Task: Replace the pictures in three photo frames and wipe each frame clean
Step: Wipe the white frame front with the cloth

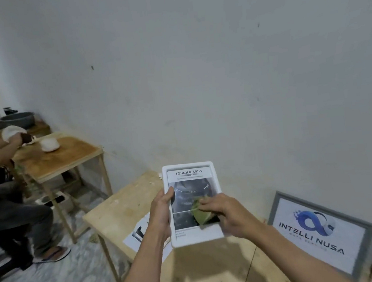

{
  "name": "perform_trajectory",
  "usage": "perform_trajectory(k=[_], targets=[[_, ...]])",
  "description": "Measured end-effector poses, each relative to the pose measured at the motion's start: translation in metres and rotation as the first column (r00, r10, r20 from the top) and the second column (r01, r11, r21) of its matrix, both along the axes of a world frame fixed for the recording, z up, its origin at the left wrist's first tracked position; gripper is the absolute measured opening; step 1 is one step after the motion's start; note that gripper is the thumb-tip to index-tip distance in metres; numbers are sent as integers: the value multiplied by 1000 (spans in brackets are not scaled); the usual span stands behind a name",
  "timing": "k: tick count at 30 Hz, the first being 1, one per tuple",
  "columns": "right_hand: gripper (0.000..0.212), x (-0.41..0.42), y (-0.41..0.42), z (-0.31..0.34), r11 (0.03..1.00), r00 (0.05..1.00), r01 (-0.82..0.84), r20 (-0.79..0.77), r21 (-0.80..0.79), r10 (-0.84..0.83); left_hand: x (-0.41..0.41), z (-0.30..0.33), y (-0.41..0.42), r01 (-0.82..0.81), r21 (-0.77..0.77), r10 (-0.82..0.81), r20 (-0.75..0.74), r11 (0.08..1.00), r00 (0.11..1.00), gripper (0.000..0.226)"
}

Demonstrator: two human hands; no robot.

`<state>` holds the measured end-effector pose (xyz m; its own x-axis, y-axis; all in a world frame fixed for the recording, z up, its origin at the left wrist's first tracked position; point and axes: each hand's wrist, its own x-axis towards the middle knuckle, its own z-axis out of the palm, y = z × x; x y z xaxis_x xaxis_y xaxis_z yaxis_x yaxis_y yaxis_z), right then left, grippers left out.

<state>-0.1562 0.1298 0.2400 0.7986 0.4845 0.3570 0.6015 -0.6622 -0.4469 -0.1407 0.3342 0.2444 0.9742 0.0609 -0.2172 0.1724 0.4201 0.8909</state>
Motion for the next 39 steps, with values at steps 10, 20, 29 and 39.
perform_trajectory(k=[10, 20, 29, 39], targets=[[58, 20, 11, 77, 906, 978, 210, -65, 368, -200, -5, 13, -6, 147, 47, -149, 43, 988, 988, 20], [40, -21, 41, 6, 978, 936, -157, -295, 136, 191, -2, 17, 4, -9, -148, 12, 20, 989, 1000, 27], [57, 8, 39, 96, 891, 975, 222, -97, 396, -200, -11, 24, -7, 88, -135, -80, 62, 987, 995, 24], [49, -27, 83, 40, 990, 998, -40, 62, 133, 32, 2, 39, 8, -32, -6, 32, 68, 999, 997, 29]])
